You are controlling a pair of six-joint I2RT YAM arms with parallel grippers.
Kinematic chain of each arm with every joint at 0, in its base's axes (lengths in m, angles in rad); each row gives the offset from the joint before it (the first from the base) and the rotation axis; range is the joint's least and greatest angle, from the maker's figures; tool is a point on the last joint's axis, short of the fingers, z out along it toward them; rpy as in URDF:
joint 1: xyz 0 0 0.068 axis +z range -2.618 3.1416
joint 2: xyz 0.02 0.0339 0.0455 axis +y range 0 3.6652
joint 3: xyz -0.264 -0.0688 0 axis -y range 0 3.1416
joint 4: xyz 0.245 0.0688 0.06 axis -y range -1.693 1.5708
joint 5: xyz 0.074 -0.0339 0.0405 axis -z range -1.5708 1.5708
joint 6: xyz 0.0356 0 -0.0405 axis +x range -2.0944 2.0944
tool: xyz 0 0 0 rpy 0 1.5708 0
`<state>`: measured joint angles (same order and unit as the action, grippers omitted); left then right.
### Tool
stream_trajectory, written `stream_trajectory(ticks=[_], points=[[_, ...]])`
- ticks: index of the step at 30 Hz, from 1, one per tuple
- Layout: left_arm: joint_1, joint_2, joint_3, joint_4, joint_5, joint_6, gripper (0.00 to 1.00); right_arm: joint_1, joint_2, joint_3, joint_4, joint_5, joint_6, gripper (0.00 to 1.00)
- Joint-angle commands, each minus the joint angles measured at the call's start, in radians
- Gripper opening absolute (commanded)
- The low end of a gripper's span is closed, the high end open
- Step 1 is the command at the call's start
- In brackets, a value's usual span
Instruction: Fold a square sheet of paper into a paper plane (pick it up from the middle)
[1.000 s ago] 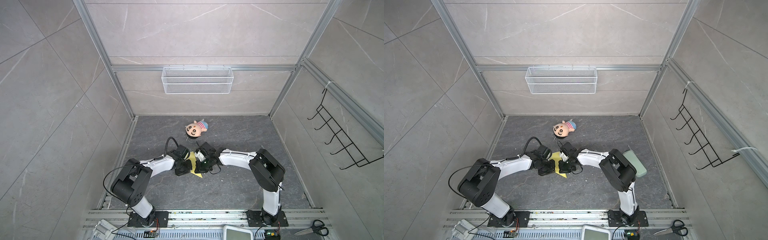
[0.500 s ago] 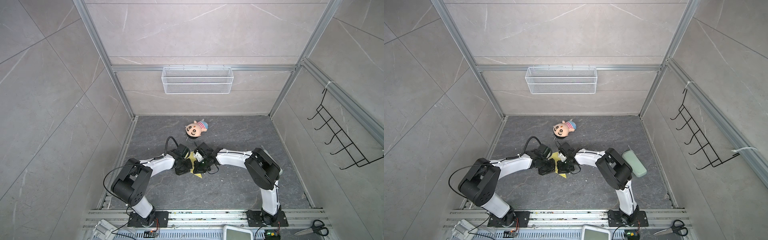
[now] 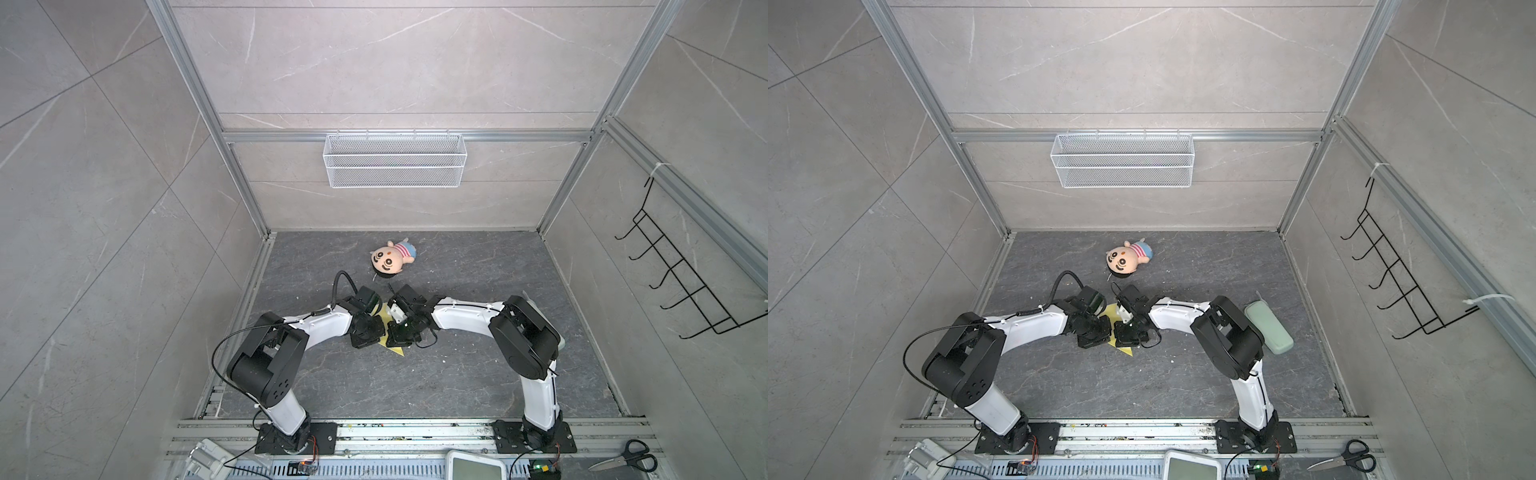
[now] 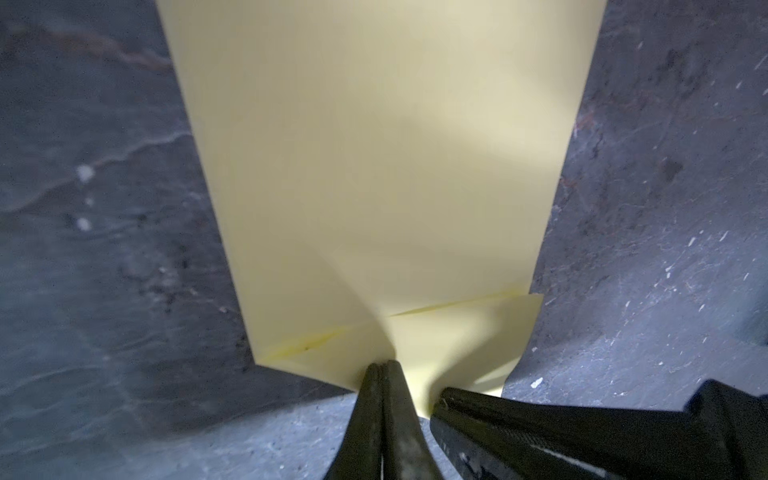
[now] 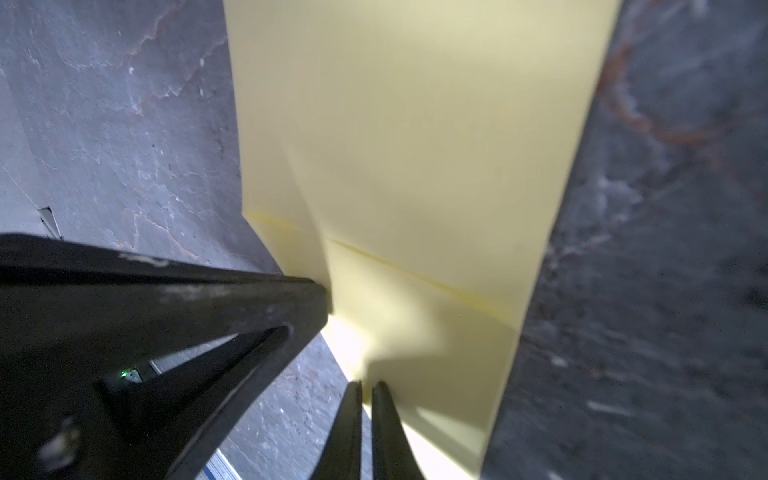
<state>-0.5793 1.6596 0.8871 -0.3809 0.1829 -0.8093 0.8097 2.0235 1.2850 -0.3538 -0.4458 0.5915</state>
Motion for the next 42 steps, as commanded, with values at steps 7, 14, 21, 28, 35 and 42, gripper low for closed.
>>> stream_trajectory(ticks=[7, 14, 21, 28, 35, 42], points=[[0.001, 0.022, 0.02, -0.112, -0.067, -0.025, 0.05, 0.002, -0.028, -0.027, -0.067, 0.009, -0.021, 0.12], [0.001, 0.037, 0.025, -0.127, -0.075, -0.028, 0.04, -0.008, -0.087, -0.109, -0.107, 0.025, -0.031, 0.12], [0.001, 0.045, 0.033, -0.133, -0.075, -0.027, 0.04, -0.014, -0.127, -0.159, -0.146, 0.05, -0.041, 0.12], [0.0, 0.025, 0.04, -0.106, -0.052, -0.011, 0.04, -0.023, -0.188, -0.209, -0.146, 0.074, -0.062, 0.12], [0.019, -0.098, 0.084, -0.003, 0.03, 0.01, 0.19, -0.026, -0.363, -0.262, 0.064, 0.215, -0.164, 0.38], [0.1, -0.233, -0.082, 0.138, 0.084, -0.053, 0.4, -0.038, -0.428, -0.324, 0.274, 0.306, -0.229, 0.61]])
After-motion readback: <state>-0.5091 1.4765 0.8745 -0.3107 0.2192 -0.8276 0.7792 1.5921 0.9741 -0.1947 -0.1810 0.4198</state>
